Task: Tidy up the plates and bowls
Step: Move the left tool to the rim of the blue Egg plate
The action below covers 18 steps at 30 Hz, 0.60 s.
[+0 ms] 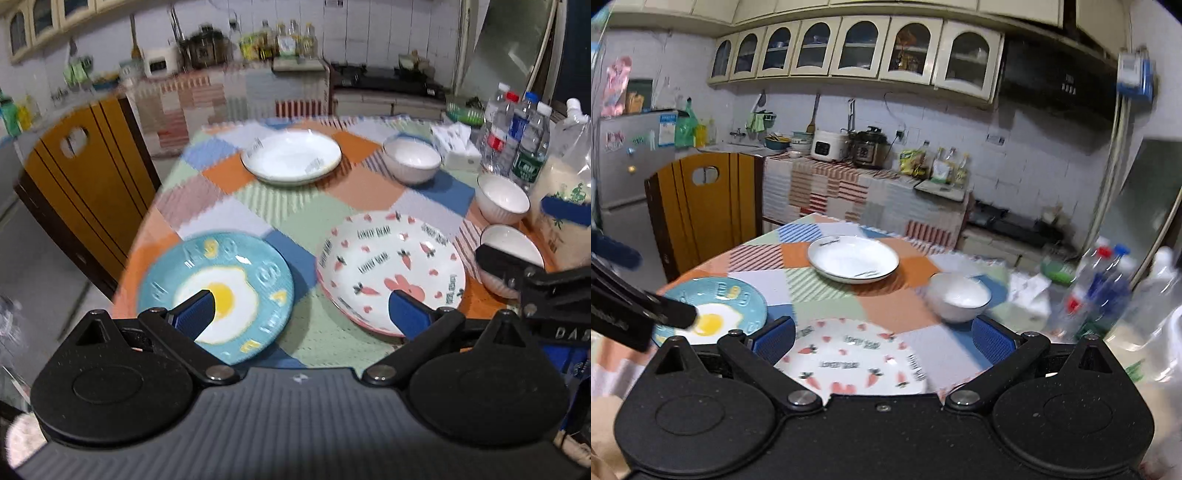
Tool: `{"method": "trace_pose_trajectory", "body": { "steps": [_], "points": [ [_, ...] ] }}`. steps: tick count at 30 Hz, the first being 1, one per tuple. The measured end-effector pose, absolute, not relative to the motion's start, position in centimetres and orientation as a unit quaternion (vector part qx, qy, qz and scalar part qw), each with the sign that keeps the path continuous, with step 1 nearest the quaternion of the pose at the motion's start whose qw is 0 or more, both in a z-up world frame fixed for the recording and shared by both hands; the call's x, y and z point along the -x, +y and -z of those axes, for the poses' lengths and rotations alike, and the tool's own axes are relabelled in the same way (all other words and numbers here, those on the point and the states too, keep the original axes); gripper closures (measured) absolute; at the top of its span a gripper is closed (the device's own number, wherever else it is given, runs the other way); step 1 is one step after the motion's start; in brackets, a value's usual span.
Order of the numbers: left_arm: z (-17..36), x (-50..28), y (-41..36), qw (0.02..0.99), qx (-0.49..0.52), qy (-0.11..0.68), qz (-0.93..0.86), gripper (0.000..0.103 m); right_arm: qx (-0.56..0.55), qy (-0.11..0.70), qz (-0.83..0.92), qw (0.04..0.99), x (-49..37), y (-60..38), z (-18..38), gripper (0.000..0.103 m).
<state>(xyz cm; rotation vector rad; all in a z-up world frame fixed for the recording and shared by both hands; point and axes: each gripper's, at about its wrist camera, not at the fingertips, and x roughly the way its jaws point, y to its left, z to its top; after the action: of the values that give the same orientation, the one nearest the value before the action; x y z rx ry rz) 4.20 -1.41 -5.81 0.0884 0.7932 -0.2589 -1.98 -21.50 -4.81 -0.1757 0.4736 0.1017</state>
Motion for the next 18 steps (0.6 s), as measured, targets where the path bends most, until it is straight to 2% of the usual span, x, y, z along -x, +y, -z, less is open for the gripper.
{"method": "trace_pose_trajectory", "body": {
  "steps": [5, 9, 14, 18],
  "points": [
    [9.7, -6.9, -2.3, 0.892, -0.011, 0.432, 0.132, 0.005, -0.021, 0.300, -0.059, 0.952, 0.4, -23.4, 8.9, 0.014],
    [12.1, -8.5, -3.3, 0.880, 0.003, 0.453, 0.141, 0.014, -0.097, 0.345, -0.068, 0.931, 0.2, -24.6, 12.6, 0.024],
    [15.1, -10.2, -4.8, 0.869, 0.009, 0.472, 0.148, 0.024, -0.123, 0.372, -0.060, 0.918, -0.3, -25.1, 16.0, 0.033],
    [16.6, -11.1, -6.4, 0.868, -0.031, 0.479, 0.123, 0.025, -0.156, 0.373, -0.042, 0.913, -1.7, -26.1, 17.8, 0.043]
  ]
}}
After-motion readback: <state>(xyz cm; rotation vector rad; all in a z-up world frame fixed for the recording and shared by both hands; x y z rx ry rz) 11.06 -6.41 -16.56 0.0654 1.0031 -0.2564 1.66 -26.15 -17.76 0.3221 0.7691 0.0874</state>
